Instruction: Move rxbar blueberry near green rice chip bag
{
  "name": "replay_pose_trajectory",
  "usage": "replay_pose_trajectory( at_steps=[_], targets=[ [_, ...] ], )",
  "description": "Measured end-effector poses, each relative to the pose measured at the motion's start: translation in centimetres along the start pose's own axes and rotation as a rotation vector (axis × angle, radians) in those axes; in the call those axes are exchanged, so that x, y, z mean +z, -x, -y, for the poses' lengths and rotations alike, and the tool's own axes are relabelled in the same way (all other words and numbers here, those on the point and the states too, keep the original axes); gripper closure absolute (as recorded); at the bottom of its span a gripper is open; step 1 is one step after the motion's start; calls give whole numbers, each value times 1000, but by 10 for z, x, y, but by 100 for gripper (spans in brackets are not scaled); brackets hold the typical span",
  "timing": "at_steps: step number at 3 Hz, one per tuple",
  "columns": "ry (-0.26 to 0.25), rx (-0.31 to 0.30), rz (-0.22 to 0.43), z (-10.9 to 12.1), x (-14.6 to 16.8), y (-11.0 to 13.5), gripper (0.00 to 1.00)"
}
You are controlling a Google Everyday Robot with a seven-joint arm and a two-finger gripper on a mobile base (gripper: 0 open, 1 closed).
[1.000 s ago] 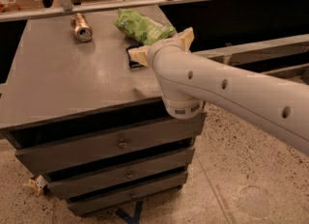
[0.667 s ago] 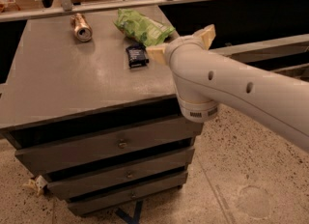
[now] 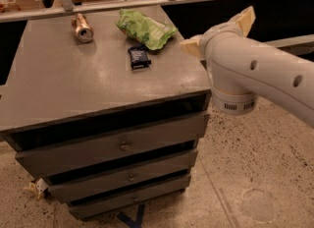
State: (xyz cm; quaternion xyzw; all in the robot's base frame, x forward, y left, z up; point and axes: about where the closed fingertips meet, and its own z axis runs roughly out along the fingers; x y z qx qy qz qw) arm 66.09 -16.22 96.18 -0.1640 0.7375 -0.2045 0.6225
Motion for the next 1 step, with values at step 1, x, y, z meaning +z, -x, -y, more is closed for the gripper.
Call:
replay_pose_trajectory(
  at_steps=[1],
  targets=[
    [-20, -34, -4, 12, 2, -2, 0]
  ],
)
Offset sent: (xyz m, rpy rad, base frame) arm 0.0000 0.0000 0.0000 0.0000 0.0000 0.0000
